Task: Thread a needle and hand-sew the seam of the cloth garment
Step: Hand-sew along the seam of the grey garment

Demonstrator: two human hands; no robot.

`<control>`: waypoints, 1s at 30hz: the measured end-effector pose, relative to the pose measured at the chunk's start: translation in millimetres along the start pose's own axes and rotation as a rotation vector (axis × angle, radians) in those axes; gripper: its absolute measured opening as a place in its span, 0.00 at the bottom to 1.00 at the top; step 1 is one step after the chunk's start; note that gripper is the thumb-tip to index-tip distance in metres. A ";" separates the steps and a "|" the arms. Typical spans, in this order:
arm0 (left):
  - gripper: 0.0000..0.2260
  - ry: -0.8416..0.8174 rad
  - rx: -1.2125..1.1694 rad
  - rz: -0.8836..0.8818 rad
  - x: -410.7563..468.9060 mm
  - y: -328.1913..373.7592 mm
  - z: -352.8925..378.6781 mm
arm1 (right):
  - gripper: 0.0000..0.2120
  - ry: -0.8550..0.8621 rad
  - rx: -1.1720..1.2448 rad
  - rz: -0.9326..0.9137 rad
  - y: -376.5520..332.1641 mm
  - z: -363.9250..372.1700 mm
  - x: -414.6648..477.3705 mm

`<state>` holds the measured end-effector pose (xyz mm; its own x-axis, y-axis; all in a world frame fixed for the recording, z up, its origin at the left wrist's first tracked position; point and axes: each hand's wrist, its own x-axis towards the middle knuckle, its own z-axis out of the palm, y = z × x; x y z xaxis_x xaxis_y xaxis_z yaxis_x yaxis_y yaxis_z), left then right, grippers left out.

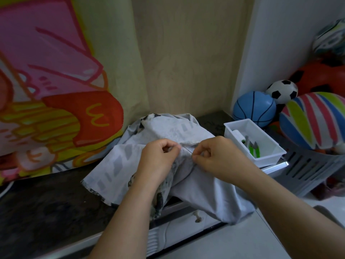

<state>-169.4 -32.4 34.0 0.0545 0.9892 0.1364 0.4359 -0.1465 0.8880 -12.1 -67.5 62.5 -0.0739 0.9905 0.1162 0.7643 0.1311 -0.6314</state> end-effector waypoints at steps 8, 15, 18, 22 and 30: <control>0.09 0.008 0.021 0.014 -0.7 1.1 1.3 | 0.07 0.011 -0.026 -0.008 -0.5 2.8 1.1; 0.10 0.013 0.034 0.026 -0.4 0.5 0.4 | 0.07 0.014 -0.032 -0.008 -0.5 3.4 1.4; 0.10 0.014 0.043 0.030 -0.1 0.0 0.9 | 0.06 0.011 -0.028 0.001 0.2 4.0 2.1; 0.08 0.040 0.104 0.061 -3.1 1.2 2.4 | 0.06 0.003 -0.037 0.017 1.3 5.0 2.6; 0.05 0.171 0.345 0.259 -12.9 16.9 16.2 | 0.04 0.143 0.104 0.053 1.6 15.7 4.8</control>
<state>-148.2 -47.5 40.2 0.0651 0.9003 0.4304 0.7027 -0.3476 0.6208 -21.4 -62.0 50.0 0.0618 0.9810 0.1838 0.6937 0.0902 -0.7146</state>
